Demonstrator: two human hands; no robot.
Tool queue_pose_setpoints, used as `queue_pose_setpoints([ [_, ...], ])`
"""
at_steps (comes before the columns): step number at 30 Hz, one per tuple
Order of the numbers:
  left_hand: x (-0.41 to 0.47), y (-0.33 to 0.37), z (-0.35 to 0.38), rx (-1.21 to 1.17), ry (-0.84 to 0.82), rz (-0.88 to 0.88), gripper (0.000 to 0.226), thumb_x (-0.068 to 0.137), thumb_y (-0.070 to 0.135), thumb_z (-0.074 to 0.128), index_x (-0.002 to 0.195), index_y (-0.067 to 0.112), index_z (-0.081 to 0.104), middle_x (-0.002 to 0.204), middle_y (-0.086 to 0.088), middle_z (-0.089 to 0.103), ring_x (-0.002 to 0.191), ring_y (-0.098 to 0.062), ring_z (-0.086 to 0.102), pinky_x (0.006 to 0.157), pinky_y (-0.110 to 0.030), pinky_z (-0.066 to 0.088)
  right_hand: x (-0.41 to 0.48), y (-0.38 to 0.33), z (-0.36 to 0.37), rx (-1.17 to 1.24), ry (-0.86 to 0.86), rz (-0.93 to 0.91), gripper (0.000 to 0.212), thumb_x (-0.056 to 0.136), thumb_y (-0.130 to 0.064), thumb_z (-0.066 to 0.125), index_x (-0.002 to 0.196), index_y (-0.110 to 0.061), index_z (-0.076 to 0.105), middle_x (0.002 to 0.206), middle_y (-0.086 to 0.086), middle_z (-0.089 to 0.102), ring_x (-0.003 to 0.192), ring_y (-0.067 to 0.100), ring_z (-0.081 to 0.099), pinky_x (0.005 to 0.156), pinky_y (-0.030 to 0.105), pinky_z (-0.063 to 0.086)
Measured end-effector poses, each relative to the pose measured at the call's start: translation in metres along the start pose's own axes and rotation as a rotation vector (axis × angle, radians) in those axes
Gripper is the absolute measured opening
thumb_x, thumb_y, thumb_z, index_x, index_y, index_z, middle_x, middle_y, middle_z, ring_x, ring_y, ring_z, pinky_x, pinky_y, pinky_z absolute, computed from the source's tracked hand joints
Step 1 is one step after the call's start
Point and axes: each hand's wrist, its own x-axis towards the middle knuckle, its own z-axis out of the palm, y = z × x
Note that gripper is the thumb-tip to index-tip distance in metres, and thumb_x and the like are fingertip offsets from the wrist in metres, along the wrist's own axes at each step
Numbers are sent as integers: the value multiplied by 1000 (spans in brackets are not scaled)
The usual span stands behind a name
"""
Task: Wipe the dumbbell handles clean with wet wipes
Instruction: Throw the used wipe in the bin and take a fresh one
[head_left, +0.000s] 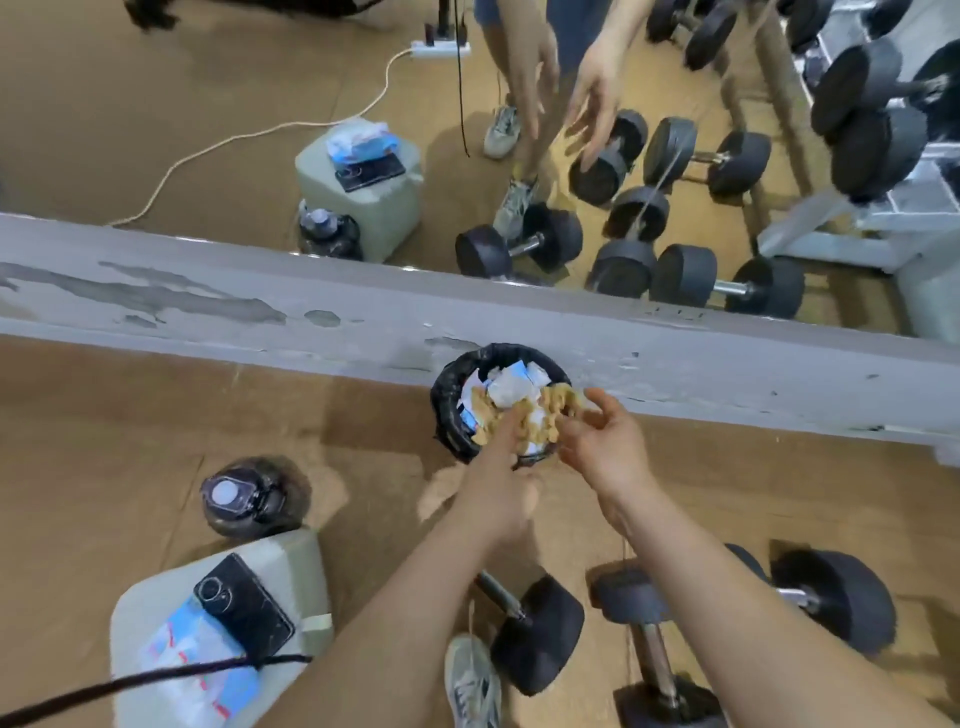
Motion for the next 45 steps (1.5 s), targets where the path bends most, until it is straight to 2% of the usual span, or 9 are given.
queue_pose_setpoints([
  [6,4,-44,-63,-66,369,29,42,90,4,57,104,43,54,104,15,62,86,3,59,68,-6,45,12,17,41,-197,-124,29,37,91,-16,60,127,-24,58,127,-4,61,118,21,58,100,47,49],
  [12,-56,-114,-187,-317,820,-125,36,91,4,53,115,30,60,116,6,64,105,-16,60,92,-36,51,-57,29,141,-311,-367,-8,25,94,-3,55,116,-11,63,110,0,65,100,16,60,99,41,48],
  [16,-126,-181,-248,-246,1013,-324,38,89,1,46,120,19,59,109,0,62,91,-18,55,72,-22,39,-106,52,219,-436,-592,25,25,94,-5,54,116,-13,64,92,-4,64,80,17,61,78,35,51],
  [22,-170,-335,-287,-193,792,-592,31,86,18,52,117,18,52,91,-5,62,91,-29,60,77,-33,48,-154,136,323,-687,-792,52,25,95,-16,55,119,-18,63,108,0,64,90,12,60,77,24,48],
  [25,-161,-400,-277,-137,672,-633,38,92,17,53,129,15,47,108,-10,60,91,-22,56,64,-28,42,-153,194,360,-761,-803,36,35,94,-14,56,129,-15,57,120,3,61,105,20,58,84,30,47],
  [28,-142,-446,-258,-42,670,-532,43,89,20,61,130,17,50,120,-10,55,109,-23,56,80,-27,44,-144,243,386,-803,-804,-24,39,92,-15,61,129,-9,52,110,6,62,93,20,57,81,32,48],
  [33,-104,-467,-234,356,735,-291,60,83,32,72,135,29,43,121,-6,44,112,-24,43,89,-32,41,-125,294,401,-1050,-518,-1148,55,65,4,69,116,-14,62,106,11,55,85,31,50,66,40,48],
  [36,-92,-474,-236,500,733,-243,56,83,30,70,132,25,44,126,-5,39,115,-27,40,83,-36,45,-119,309,406,-1079,-734,-1451,40,58,11,69,90,-12,72,92,5,60,82,26,49,60,33,45],
  [45,-93,-492,-267,315,928,-212,22,91,37,62,89,15,59,97,-4,57,77,-20,56,67,-31,40,-113,328,418,-1082,-926,-1197,28,83,-17,66,110,-18,72,89,5,56,75,26,59,64,35,52],
])
